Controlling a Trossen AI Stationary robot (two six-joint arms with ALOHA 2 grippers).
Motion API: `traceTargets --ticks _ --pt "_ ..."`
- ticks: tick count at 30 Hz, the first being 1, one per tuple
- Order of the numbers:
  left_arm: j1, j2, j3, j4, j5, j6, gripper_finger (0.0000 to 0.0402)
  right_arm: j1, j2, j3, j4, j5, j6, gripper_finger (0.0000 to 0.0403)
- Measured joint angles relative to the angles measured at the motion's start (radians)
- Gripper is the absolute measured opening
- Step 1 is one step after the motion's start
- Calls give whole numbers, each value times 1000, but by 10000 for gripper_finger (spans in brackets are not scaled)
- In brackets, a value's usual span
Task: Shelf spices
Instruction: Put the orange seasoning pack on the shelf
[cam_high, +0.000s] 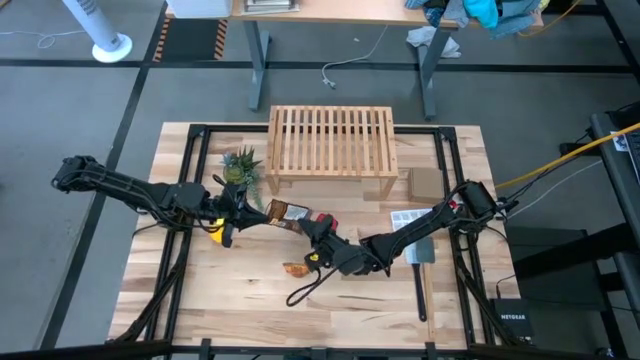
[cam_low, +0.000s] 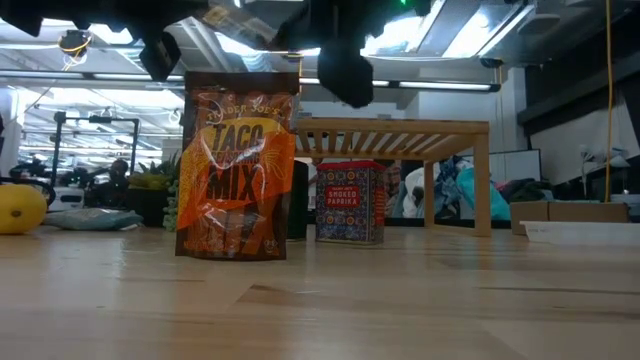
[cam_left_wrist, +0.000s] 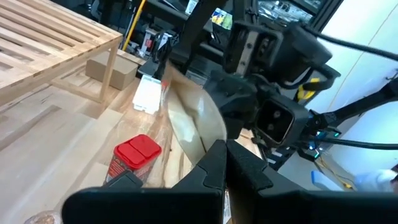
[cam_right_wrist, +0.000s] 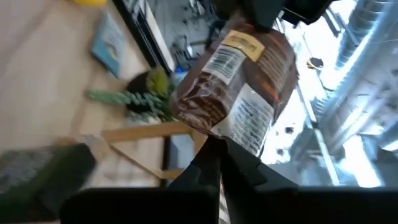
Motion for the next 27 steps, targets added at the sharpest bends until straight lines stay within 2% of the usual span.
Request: traceTargets --ticks 4,8,20,27 --pt "1 -18 0 -2 -1 41 0 20 0 32 1 91 -101 6" --pt "2 -60 0 -3 -11 81 0 34 0 63 2 131 -147 4" --pt "1 -247 0 -25 -173 250 0 38 0 83 -1 229 -146 1" --pt "1 -264 0 -137 -194 218 0 -12 -55 83 3 233 -150 1"
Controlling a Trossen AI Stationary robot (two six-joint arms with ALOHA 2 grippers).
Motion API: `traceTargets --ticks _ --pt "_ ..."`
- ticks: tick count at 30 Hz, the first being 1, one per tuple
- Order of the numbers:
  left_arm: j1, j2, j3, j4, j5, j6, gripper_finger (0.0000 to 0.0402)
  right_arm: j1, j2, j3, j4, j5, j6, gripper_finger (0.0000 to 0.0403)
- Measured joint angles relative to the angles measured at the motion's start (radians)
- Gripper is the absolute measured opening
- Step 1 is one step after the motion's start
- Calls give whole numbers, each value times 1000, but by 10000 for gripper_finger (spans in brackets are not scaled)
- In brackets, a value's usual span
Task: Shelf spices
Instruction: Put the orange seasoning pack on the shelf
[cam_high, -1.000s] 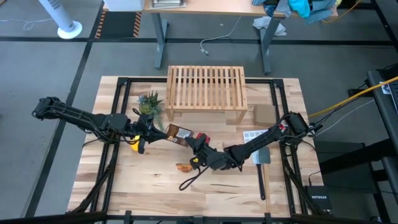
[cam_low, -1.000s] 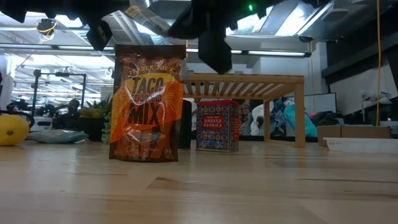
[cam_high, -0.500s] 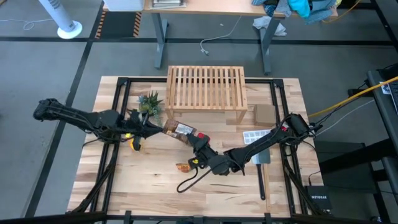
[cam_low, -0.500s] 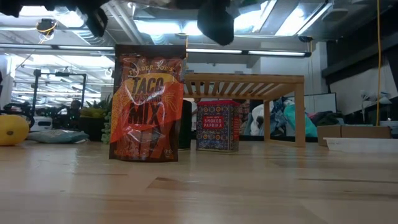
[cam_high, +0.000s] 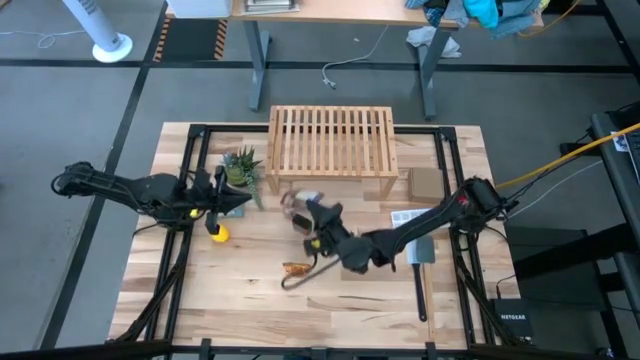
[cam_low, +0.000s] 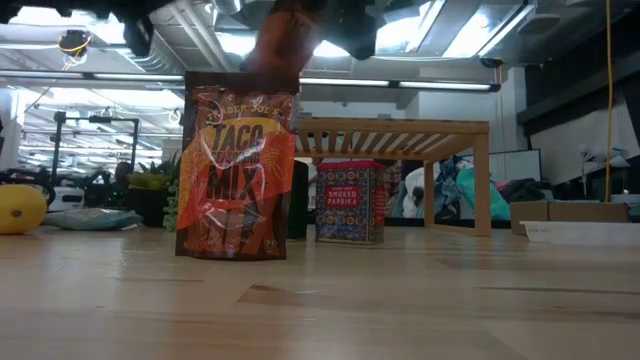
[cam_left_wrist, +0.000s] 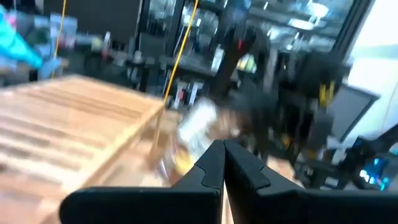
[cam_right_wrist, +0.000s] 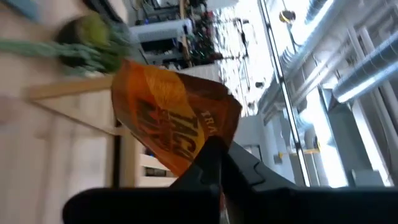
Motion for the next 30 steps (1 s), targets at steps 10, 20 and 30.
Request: traceTargets --ticks 10,20,30 --pt "0 94 0 -140 -19 -64 0 -193 -135 0 -2 -125 -1 0" --pt "-1 246 -1 -137 -20 -51 0 -390 -189 0 -94 -128 -30 0" --pt "-1 360 -1 -126 -19 -46 0 -530 -190 205 -624 -193 332 0"
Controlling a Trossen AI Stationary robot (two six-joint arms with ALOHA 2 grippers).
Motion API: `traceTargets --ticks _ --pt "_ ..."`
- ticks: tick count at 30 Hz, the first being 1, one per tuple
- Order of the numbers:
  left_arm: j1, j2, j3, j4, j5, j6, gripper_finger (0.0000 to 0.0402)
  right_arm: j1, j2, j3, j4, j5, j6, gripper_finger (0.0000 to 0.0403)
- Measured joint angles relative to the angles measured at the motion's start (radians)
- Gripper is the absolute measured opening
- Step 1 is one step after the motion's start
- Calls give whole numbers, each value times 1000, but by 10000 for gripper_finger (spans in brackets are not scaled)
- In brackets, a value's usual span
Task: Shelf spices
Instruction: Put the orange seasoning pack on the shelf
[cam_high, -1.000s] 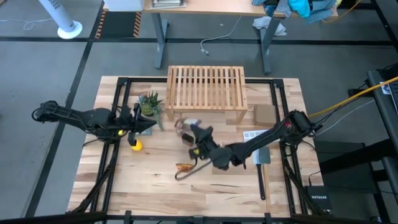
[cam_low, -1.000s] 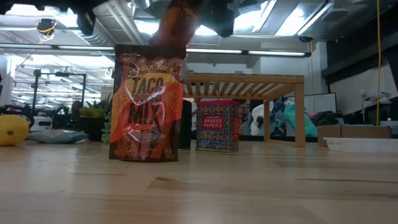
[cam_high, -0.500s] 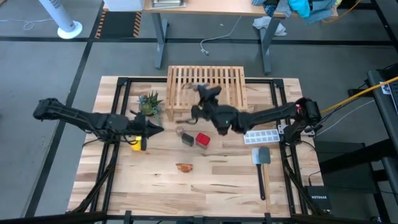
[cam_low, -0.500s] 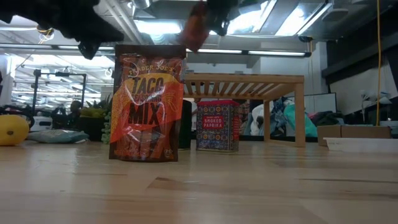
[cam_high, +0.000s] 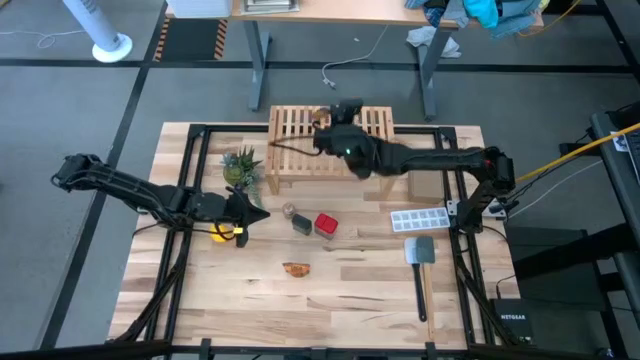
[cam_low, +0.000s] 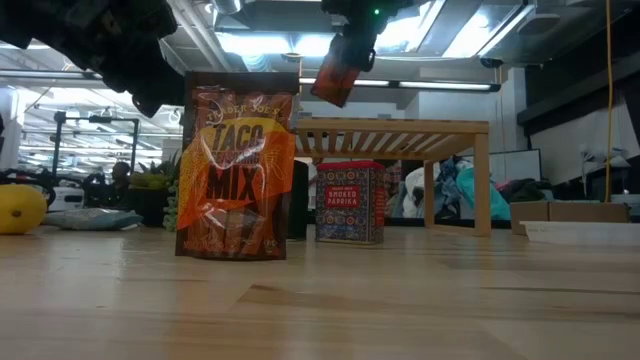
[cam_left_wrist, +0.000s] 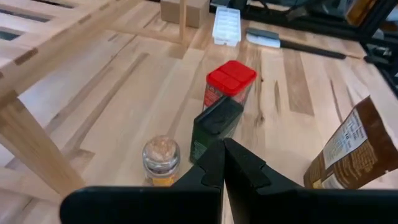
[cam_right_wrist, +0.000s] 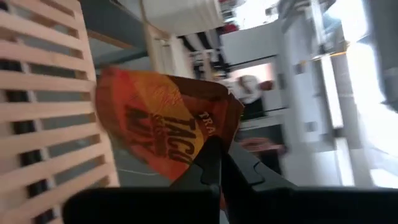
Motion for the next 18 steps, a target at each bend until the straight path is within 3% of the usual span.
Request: traceTargets --ticks 7,18 --pt "0 32 0 16 0 12 0 -75 0 184 -494 -186 421 0" --pt "0 33 0 48 0 40 0 -152 0 217 -798 -295 626 0"
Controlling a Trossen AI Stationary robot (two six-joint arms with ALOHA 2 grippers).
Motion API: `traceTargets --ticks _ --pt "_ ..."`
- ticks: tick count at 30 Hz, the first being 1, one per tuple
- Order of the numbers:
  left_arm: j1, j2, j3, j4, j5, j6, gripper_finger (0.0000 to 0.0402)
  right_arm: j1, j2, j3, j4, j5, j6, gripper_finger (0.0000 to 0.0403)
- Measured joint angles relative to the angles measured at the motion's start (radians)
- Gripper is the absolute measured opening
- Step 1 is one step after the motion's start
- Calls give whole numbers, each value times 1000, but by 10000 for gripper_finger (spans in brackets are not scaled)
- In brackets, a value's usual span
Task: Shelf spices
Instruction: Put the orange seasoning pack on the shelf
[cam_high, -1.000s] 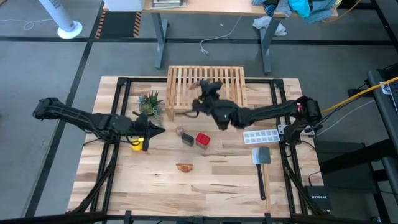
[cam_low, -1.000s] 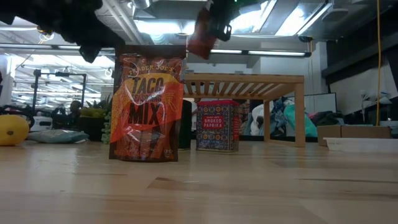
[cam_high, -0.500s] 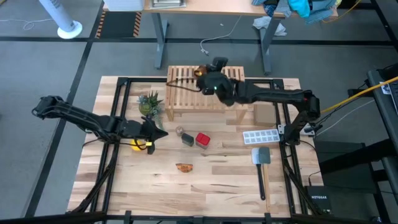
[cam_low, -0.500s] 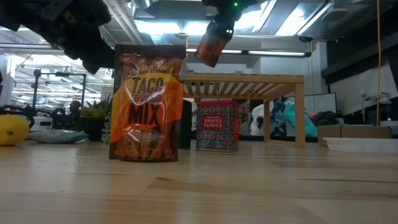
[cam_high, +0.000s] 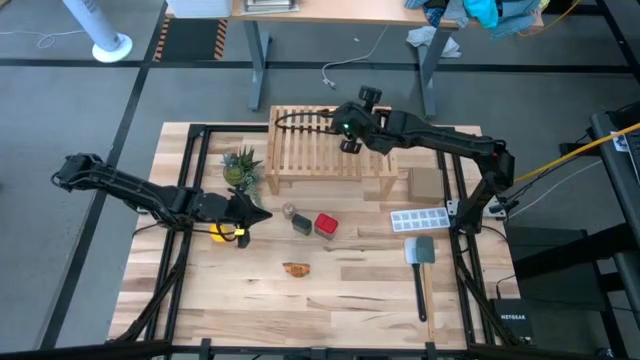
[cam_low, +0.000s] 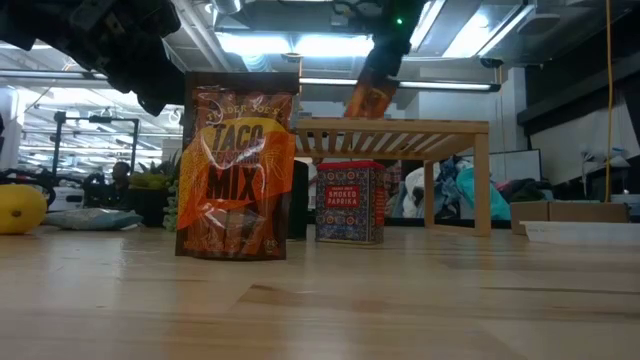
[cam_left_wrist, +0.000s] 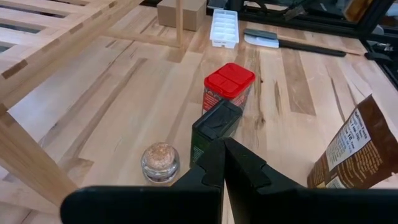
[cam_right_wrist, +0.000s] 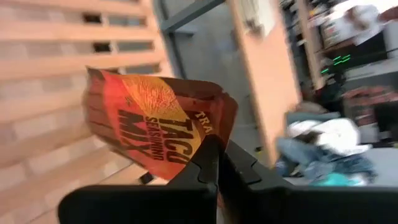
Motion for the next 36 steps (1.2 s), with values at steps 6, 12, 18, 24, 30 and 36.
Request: traceTargets --ticks 6,12,18,24,30,36 --pt "0 0 0 0 0 0 0 -24 0 0 -56 -49 43 0" --pt "0 0 0 7 0 0 0 -23 0 0 -60 -41 22 0" --pt "0 0 0 24 0 0 0 -22 0 23 -74 -43 15 0" --pt "0 0 0 22 0 0 0 -21 0 107 -98 -40 19 0" --pt "0 0 0 24 0 14 0 -21 3 122 -185 10 27 0" --pt "0 0 0 25 0 15 0 -21 7 121 -265 27 73 0"
